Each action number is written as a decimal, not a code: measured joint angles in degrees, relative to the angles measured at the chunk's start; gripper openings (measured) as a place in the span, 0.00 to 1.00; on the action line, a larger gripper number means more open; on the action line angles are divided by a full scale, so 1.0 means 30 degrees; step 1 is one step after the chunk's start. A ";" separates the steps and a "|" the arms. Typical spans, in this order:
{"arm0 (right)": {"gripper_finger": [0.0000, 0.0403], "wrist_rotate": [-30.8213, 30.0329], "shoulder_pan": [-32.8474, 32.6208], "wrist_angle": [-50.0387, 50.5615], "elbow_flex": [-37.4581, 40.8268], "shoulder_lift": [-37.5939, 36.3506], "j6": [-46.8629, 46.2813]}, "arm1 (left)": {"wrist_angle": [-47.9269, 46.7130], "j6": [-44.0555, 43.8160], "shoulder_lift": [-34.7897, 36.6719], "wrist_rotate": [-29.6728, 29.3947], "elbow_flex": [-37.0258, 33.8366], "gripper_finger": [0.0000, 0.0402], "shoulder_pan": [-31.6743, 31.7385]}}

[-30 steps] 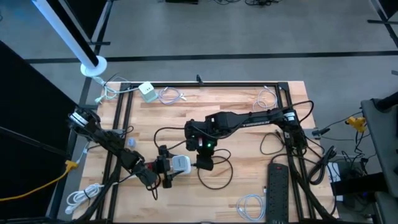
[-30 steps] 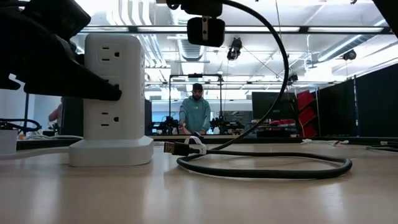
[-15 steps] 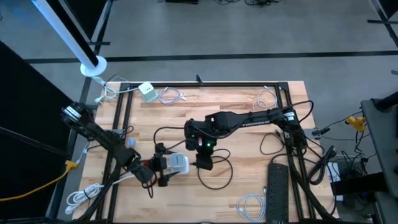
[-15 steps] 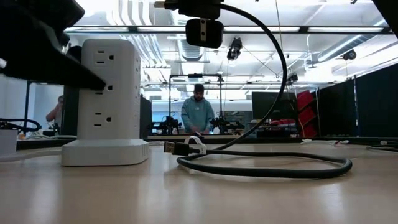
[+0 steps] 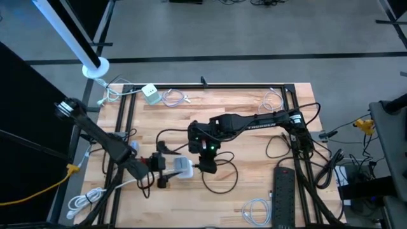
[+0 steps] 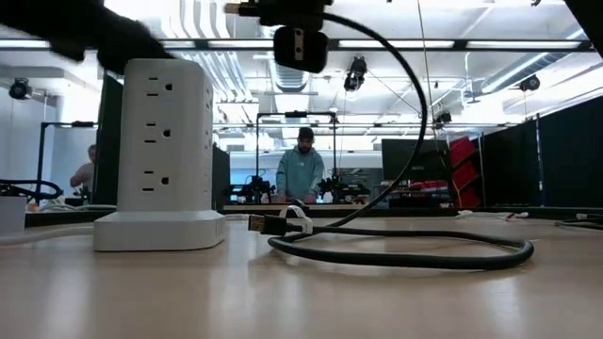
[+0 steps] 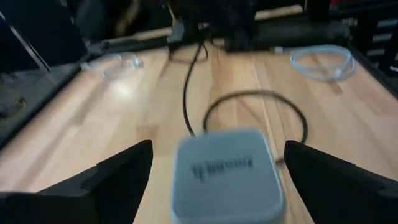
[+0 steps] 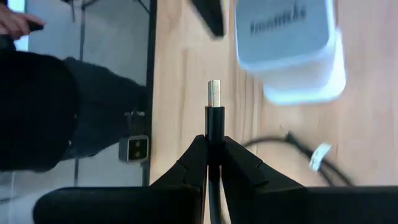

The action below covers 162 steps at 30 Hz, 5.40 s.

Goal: Insert USB
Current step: Insert the left black USB cable into the white outlet extension

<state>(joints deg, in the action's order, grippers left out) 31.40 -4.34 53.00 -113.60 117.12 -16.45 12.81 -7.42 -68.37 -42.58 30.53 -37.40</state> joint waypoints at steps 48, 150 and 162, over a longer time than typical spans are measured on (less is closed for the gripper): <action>0.05 -0.0585 0.1286 -0.1390 -0.1078 0.0015 -0.3704 | -0.7774 0.3300 -0.1539 -0.0037 0.6446 0.87 0.0805; 0.05 -1.3444 -0.3803 -2.5860 1.7988 0.0189 0.1001 | -0.7629 -0.8839 -0.1364 0.2322 -0.1745 0.87 -0.1855; 0.05 -1.3529 -0.4290 -2.6385 1.7974 0.0189 0.0984 | -0.4628 -0.8384 -0.2332 0.1867 -0.2850 0.87 -0.1403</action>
<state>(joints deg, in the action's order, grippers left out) -9.19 -17.21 -26.15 -59.68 117.69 -13.50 -1.07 -32.57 -75.37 -36.98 21.98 -41.60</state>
